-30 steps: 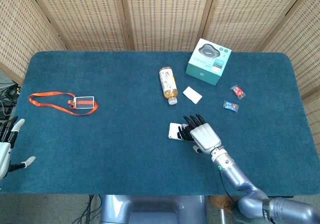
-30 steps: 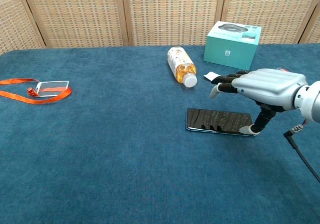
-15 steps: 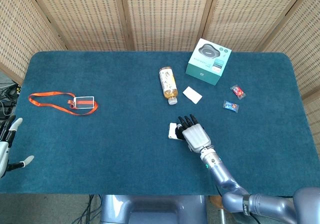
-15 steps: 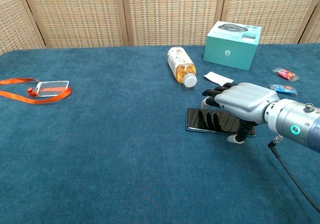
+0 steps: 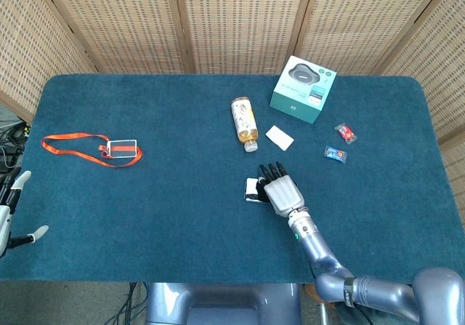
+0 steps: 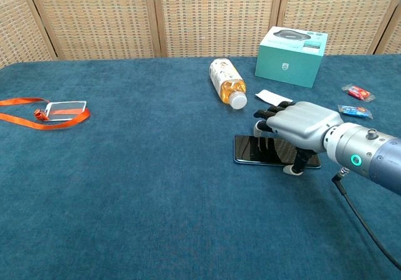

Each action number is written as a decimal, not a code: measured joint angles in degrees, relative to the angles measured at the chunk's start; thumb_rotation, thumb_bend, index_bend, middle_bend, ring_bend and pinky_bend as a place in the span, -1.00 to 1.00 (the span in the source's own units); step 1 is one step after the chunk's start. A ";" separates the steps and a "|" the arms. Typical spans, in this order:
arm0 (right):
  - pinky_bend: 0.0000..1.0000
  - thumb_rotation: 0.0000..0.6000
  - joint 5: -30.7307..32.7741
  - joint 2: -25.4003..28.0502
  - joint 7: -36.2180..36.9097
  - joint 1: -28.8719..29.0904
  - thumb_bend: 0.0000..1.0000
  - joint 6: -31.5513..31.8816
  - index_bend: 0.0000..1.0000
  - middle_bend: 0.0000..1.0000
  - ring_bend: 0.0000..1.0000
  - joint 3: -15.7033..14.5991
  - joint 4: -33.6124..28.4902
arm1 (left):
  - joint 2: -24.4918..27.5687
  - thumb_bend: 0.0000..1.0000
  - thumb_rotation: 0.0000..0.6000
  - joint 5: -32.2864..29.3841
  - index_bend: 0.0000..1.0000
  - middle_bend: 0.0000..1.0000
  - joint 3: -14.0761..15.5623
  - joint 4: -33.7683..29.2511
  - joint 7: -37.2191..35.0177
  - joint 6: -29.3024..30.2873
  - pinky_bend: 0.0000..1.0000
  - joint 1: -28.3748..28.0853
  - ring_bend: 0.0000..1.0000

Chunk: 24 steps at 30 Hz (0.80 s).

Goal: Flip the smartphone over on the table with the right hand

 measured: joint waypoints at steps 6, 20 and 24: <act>-1.00 1.00 -0.15 -0.51 -0.21 0.18 0.49 1.05 -0.44 -0.85 -1.00 -0.42 1.26 | 0.04 -1.00 1.00 0.08 -1.00 -1.00 0.07 0.01 -0.04 -0.01 -1.00 -0.02 -1.00; -1.00 1.00 -3.35 -1.55 4.30 0.51 0.86 3.77 -0.34 -0.78 -1.00 0.30 4.71 | 0.01 -1.00 1.00 -0.22 -1.00 -1.00 0.00 -0.01 -0.04 -0.06 -1.00 -0.10 -1.00; -1.00 1.00 -2.59 -1.91 4.76 1.26 0.86 3.32 -0.32 -0.78 -1.00 1.47 6.03 | 0.09 -1.00 1.00 -0.31 -1.00 -1.00 -0.04 -0.01 -0.28 -0.02 -1.00 -0.09 -1.00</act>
